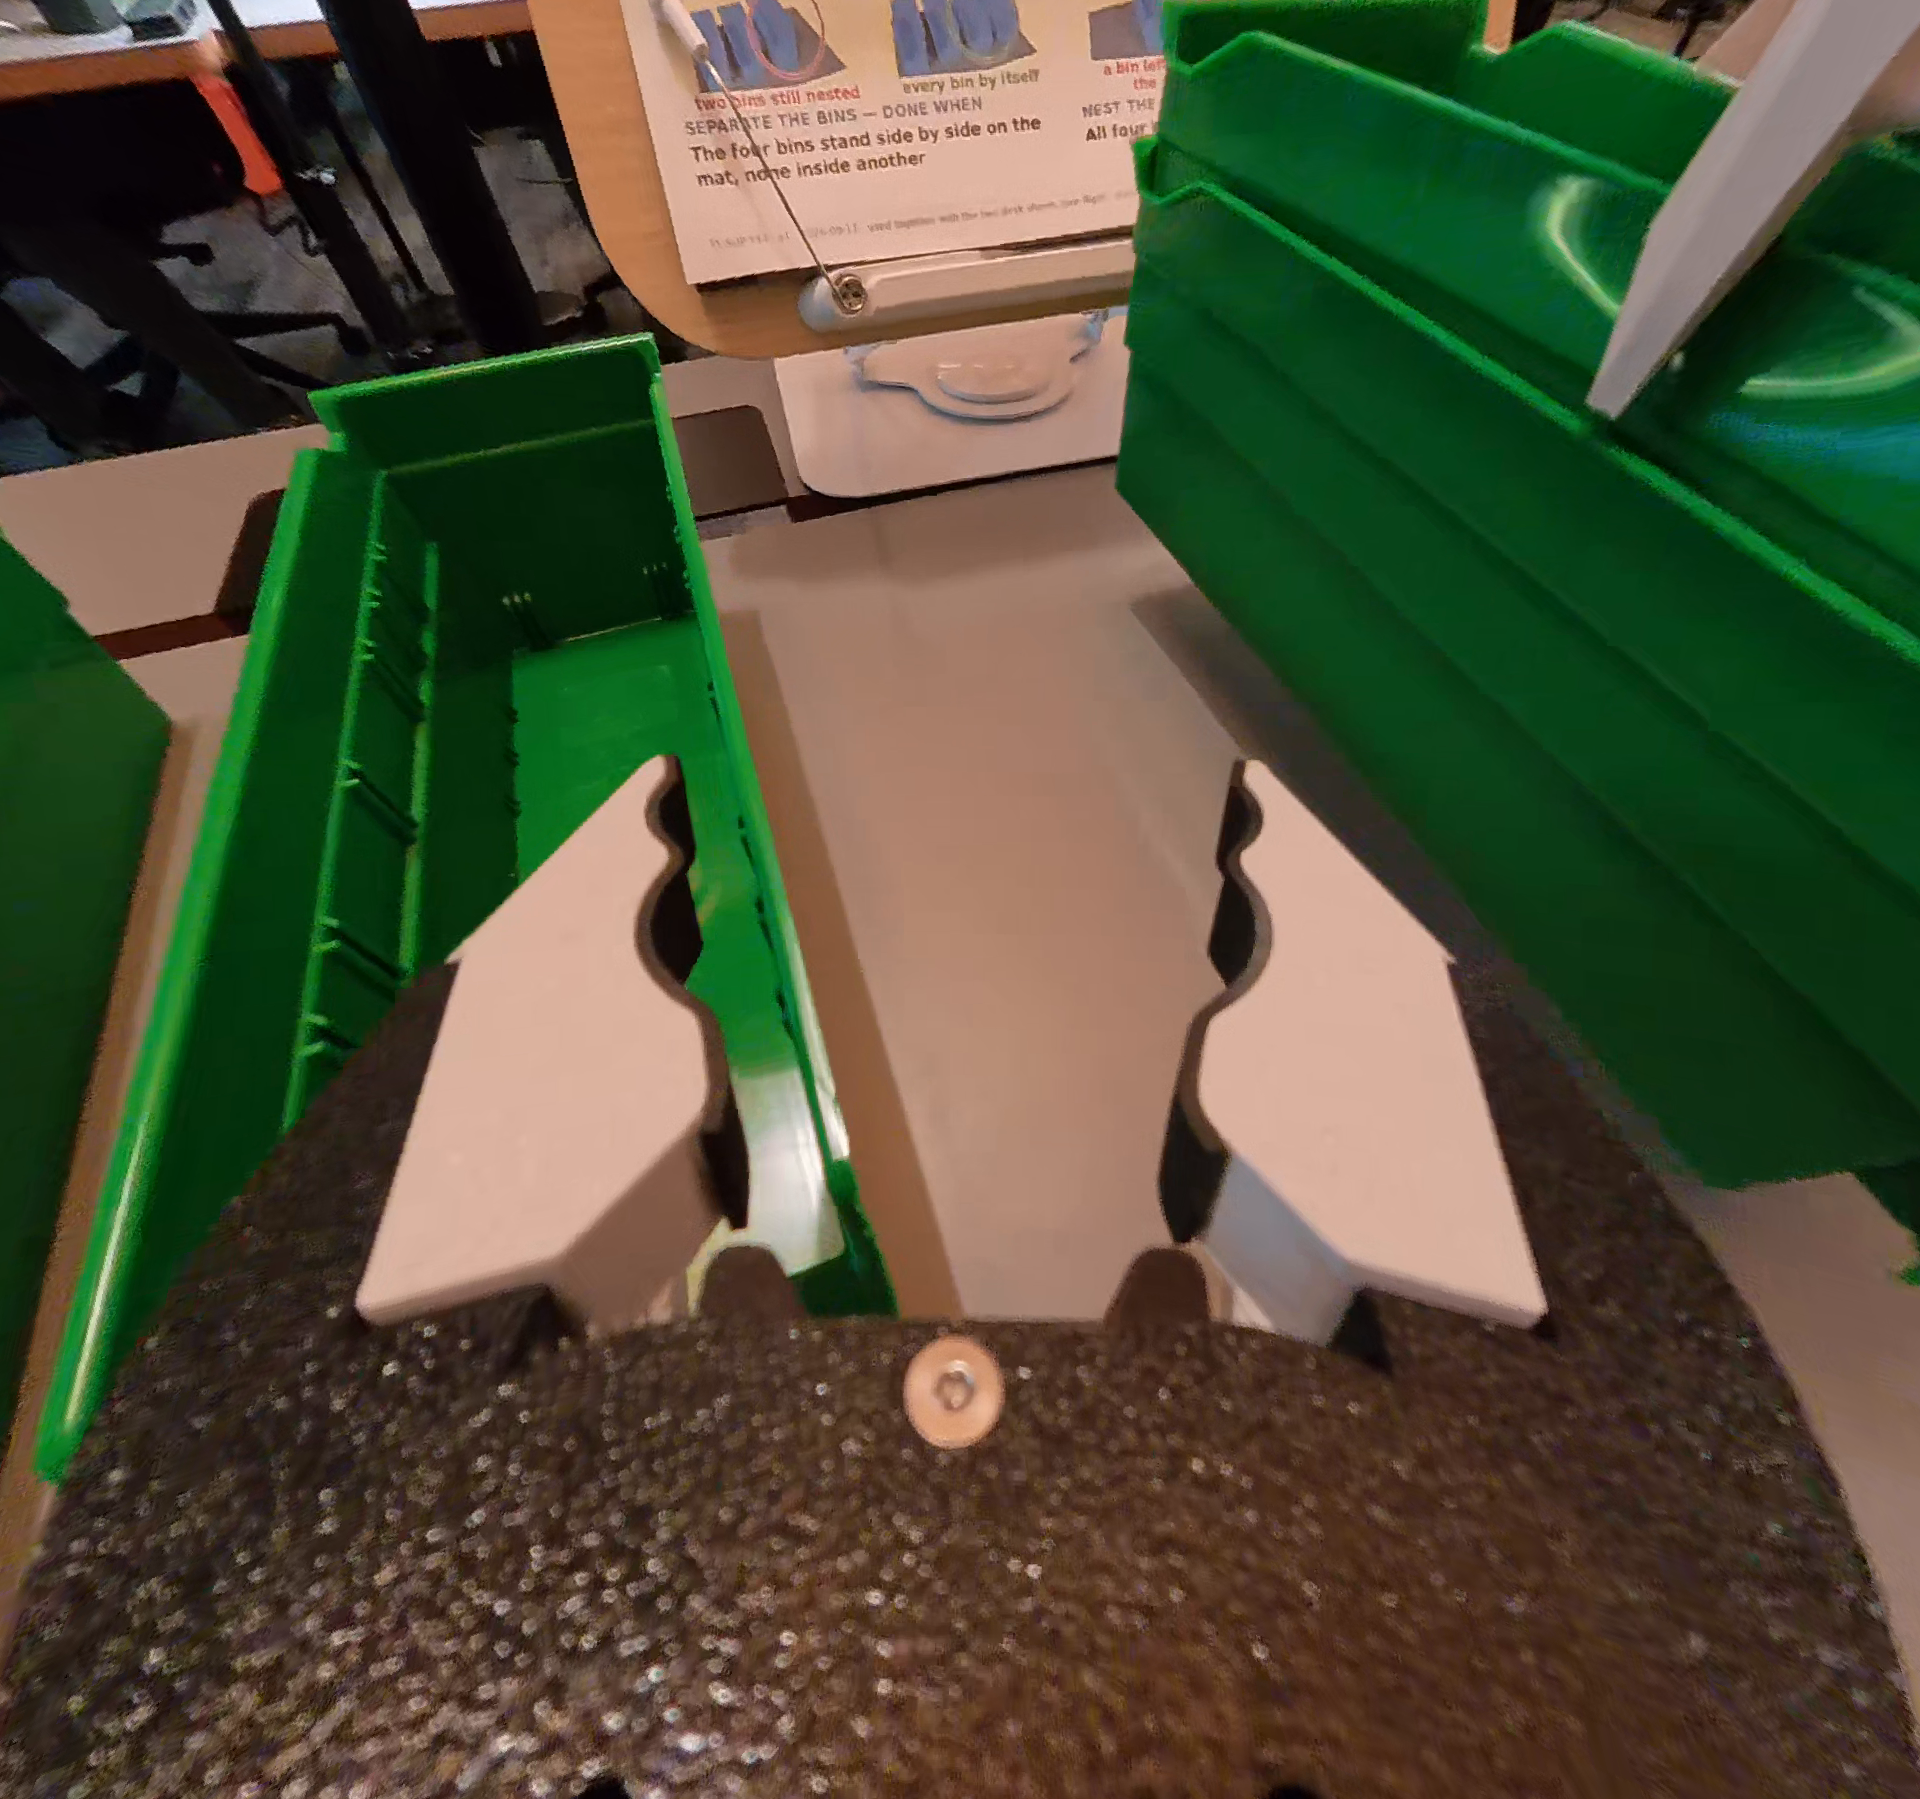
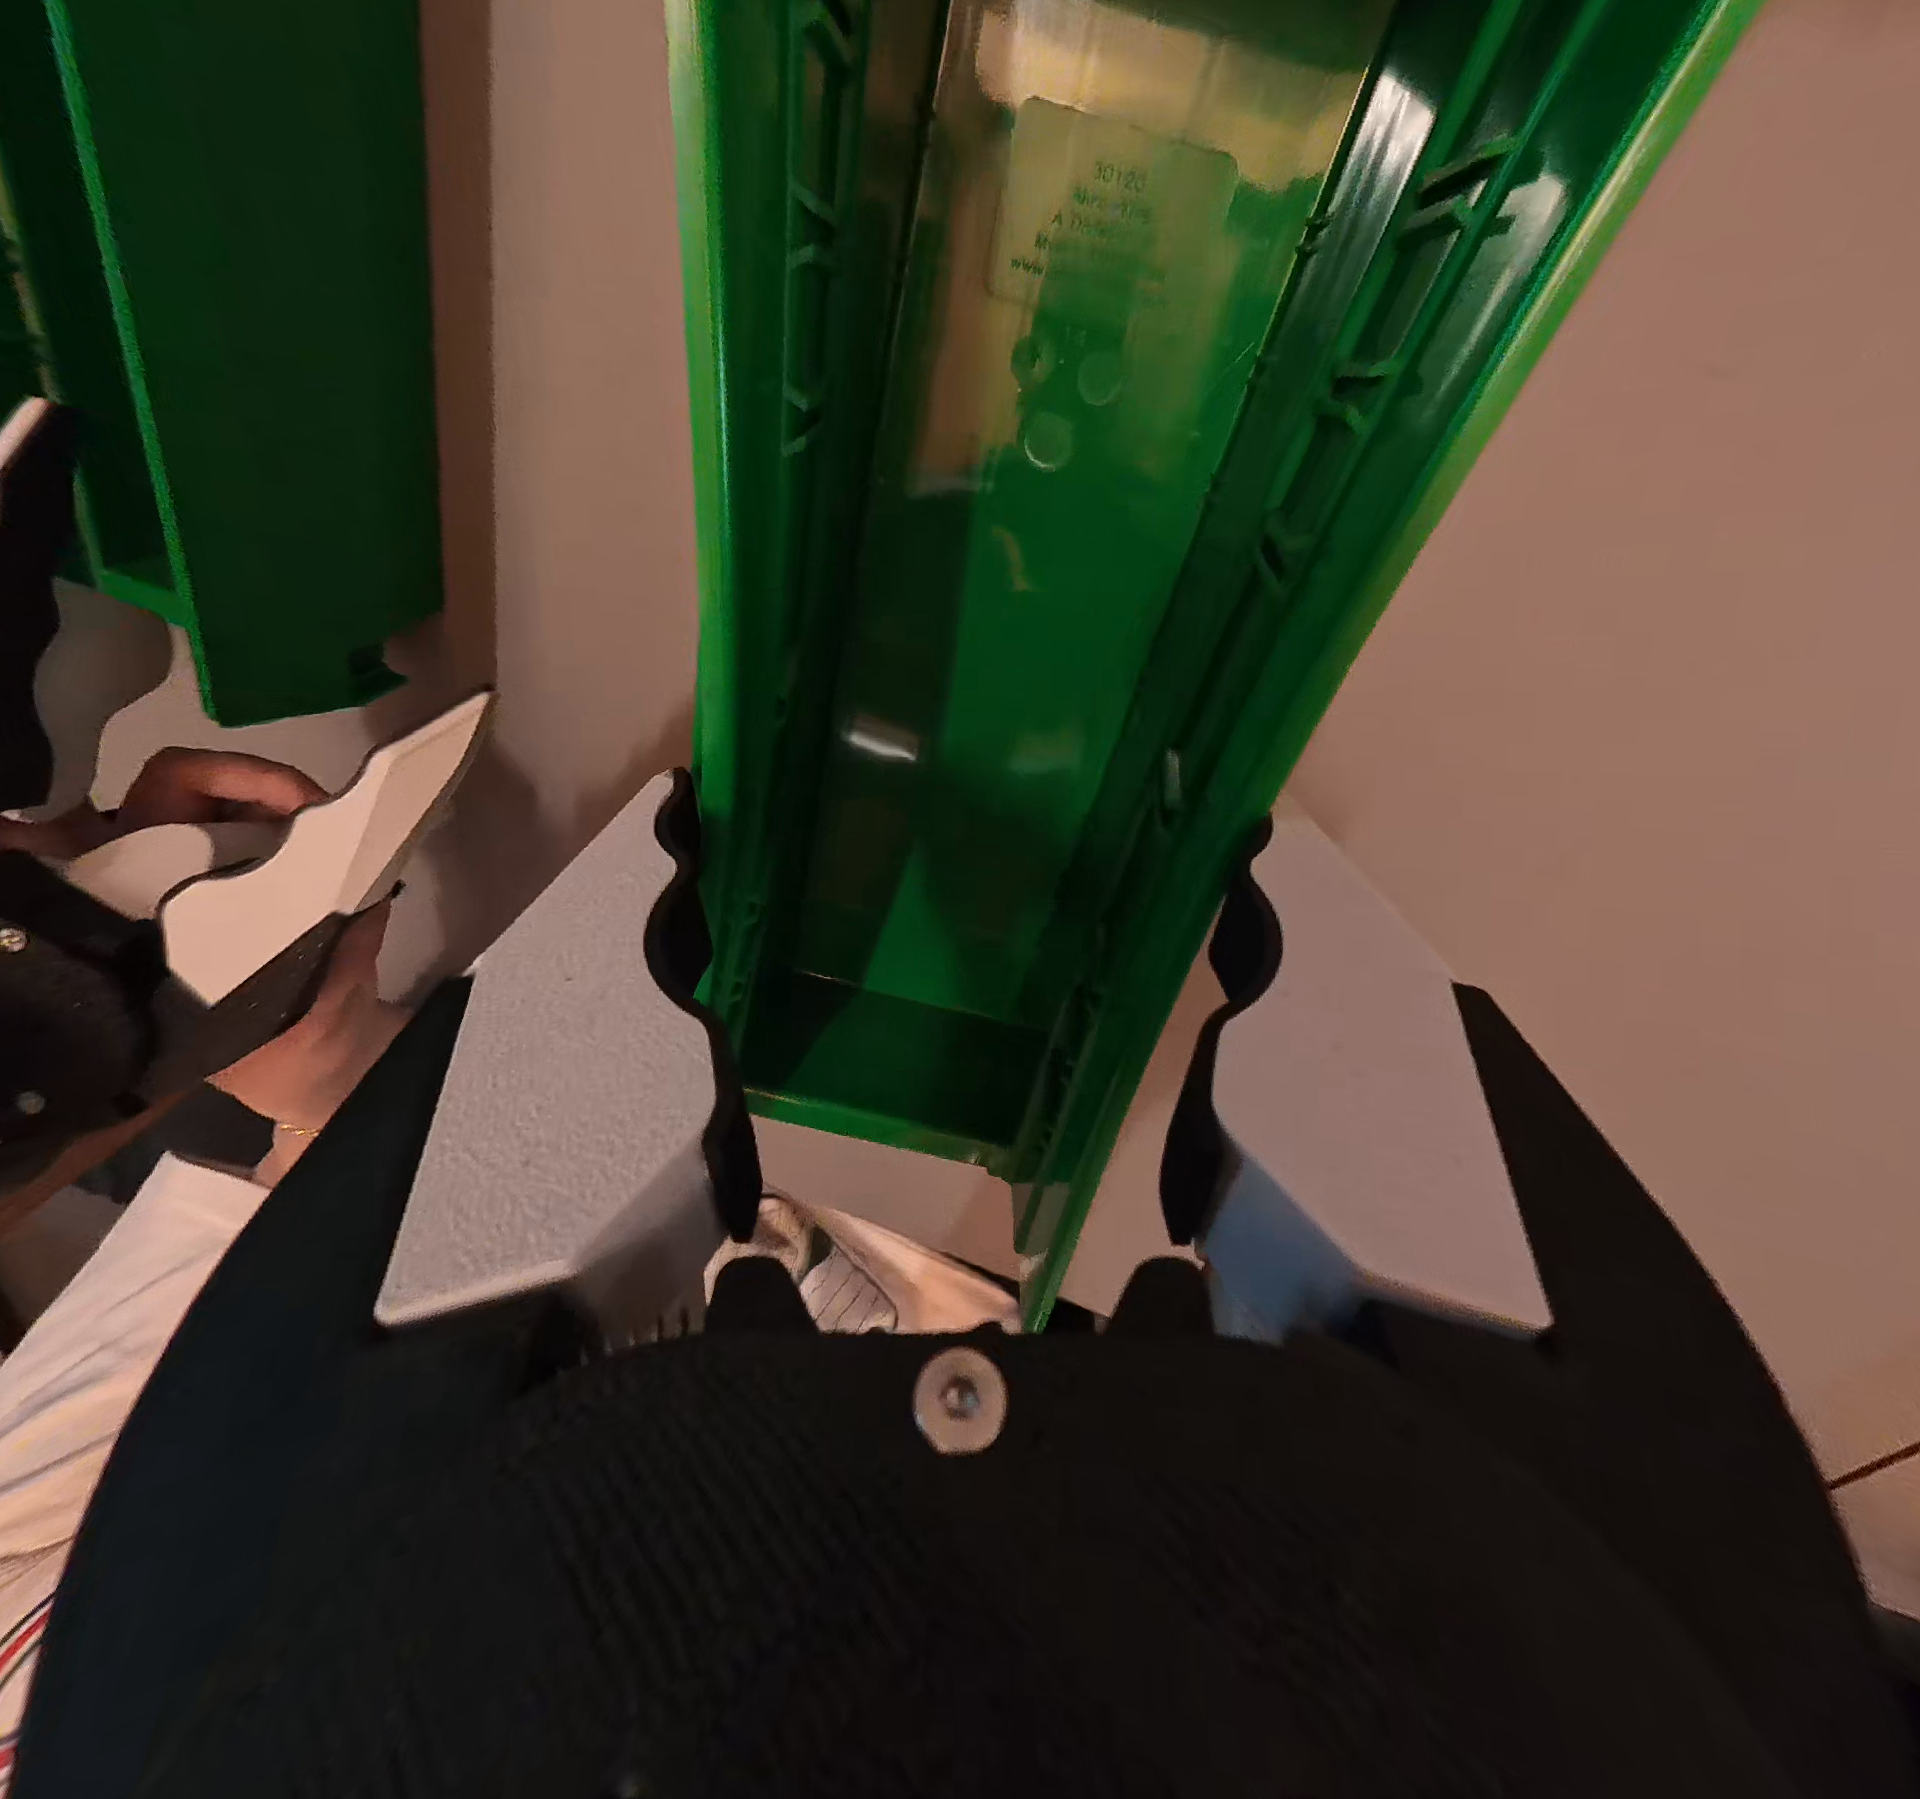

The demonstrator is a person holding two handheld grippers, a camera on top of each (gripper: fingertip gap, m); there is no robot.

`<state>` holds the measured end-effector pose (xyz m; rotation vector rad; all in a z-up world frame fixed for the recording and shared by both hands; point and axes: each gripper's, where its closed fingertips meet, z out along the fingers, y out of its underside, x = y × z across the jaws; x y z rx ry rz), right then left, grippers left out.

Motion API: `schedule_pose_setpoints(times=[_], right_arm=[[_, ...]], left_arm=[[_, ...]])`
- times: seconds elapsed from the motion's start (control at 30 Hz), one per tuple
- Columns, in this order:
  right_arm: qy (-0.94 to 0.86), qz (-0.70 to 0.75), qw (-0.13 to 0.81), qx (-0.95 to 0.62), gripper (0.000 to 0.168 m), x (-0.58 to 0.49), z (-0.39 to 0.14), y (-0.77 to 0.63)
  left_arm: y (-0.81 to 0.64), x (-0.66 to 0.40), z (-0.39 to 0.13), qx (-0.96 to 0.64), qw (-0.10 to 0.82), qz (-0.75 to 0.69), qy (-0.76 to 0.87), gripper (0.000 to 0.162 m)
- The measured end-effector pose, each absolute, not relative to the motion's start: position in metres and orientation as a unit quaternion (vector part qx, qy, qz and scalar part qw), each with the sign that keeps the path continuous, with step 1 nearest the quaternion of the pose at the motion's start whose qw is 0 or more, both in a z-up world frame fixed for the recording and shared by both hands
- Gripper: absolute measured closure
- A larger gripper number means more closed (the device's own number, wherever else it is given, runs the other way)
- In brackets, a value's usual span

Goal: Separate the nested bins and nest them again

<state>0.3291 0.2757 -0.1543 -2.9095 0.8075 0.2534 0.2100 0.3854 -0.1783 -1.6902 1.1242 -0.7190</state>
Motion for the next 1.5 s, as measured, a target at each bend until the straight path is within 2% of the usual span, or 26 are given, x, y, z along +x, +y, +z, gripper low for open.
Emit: schedule_pose_setpoints(times=[0.2, 0.43, 0.67, 0.97, 1.23, 1.5], right_arm=[[0.269, 0.085, 0.061, -0.958, 0.069, 0.328, -0.144, 0.277], [0.279, 0.104, 0.061, -0.953, 0.069, 0.331, -0.142, 0.27], [0.285, 0.043, 0.039, -0.957, 0.069, 0.344, -0.155, 0.254], [0.29, 0.075, 0.047, -0.953, 0.072, 0.342, -0.145, 0.254], [0.298, 0.059, 0.014, -0.953, 0.073, 0.347, -0.176, 0.243], [0.274, 0.05, 0.02, -0.96, 0.071, 0.342, -0.158, 0.251]], left_arm=[[0.388, 0.205, -0.166, -0.683, 0.497, -0.289, 0.45, 0.063], [0.385, 0.203, -0.15, -0.665, 0.524, -0.291, 0.445, 0.071], [0.365, 0.206, -0.133, -0.643, 0.524, -0.324, 0.455, 0.074], [0.351, 0.216, -0.14, -0.636, 0.514, -0.322, 0.477, 0.077], [0.354, 0.217, -0.15, -0.647, 0.497, -0.323, 0.48, 0.077], [0.349, 0.221, -0.155, -0.649, 0.481, -0.331, 0.488, 0.077]])
